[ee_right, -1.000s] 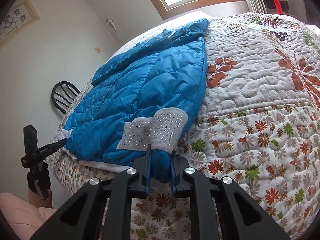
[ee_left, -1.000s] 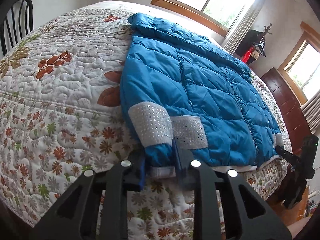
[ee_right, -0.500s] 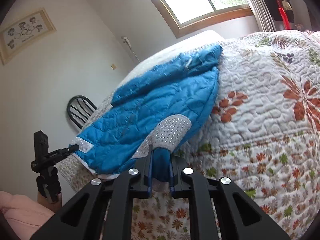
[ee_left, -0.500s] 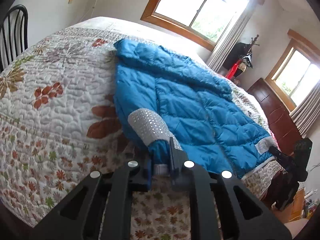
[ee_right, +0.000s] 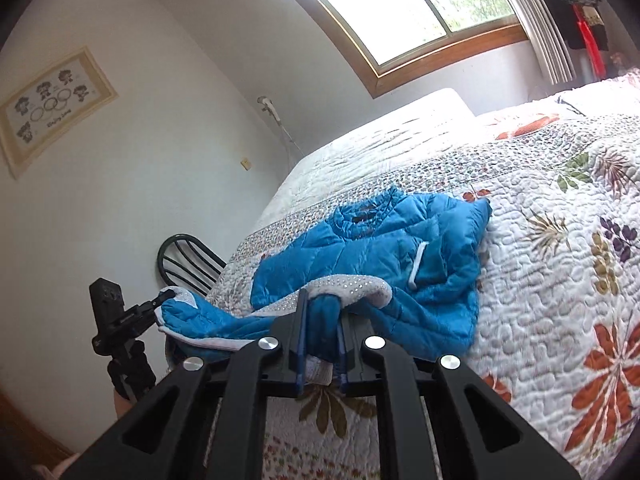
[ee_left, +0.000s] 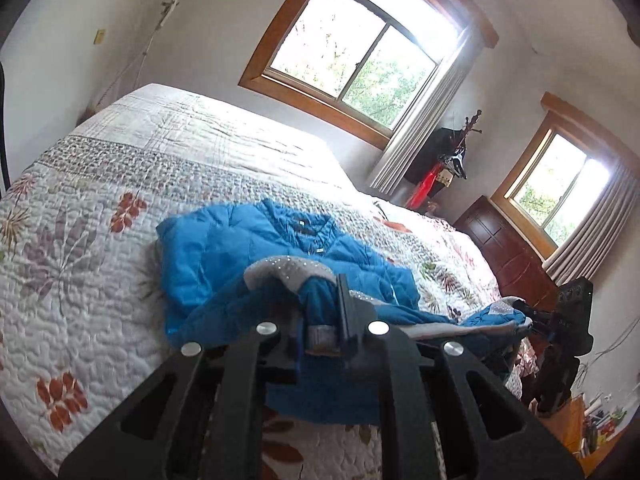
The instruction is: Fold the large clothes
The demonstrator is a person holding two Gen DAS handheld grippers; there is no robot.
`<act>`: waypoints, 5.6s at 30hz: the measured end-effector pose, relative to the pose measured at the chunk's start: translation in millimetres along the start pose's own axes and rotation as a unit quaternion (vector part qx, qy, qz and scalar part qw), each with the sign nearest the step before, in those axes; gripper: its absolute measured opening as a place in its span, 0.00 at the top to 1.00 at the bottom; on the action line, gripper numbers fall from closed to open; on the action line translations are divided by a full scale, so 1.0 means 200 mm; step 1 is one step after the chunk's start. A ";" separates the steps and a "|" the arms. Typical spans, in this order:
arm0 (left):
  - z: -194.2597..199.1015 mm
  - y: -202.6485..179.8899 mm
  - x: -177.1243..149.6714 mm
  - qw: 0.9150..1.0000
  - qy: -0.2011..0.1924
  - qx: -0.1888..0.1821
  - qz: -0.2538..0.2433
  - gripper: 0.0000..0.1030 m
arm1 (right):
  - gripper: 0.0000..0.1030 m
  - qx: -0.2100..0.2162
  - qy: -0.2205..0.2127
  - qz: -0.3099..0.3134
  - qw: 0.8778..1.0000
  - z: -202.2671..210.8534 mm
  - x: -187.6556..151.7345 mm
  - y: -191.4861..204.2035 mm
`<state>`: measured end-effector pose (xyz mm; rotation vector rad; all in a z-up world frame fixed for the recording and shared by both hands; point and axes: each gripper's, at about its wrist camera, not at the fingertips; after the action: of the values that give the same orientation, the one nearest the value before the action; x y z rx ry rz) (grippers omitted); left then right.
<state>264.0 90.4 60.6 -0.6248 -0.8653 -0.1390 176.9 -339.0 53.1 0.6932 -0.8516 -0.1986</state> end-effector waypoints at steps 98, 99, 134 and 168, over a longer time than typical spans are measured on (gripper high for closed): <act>-0.98 -0.12 -0.35 0.979 0.078 0.153 -0.108 0.71 | 0.80 -0.150 0.048 0.113 0.981 -1.16 -0.20 0.08; -0.99 -0.13 -0.35 0.979 0.077 0.154 -0.113 0.70 | 0.80 -0.148 0.051 0.108 0.982 -1.18 -0.19 0.07; -1.12 -0.04 -0.43 0.971 0.098 0.176 -0.133 0.69 | 0.83 -0.198 0.078 0.140 0.967 -1.39 -0.35 -0.04; -0.98 0.93 -0.03 0.977 0.181 0.037 0.111 0.07 | 0.17 -0.037 0.098 -0.141 0.984 -1.01 0.09 -0.95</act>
<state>458.3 130.6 -124.3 -0.5987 -0.4436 -0.0148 360.4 -394.2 -149.0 0.7488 -0.5536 -0.4077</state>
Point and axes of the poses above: each gripper's, at about its wrist camera, not at the fingertips, and z roughly against the way its jaws point, y to its left, x to its top, and after that the axes turned 2 degrees about -z, right-handed
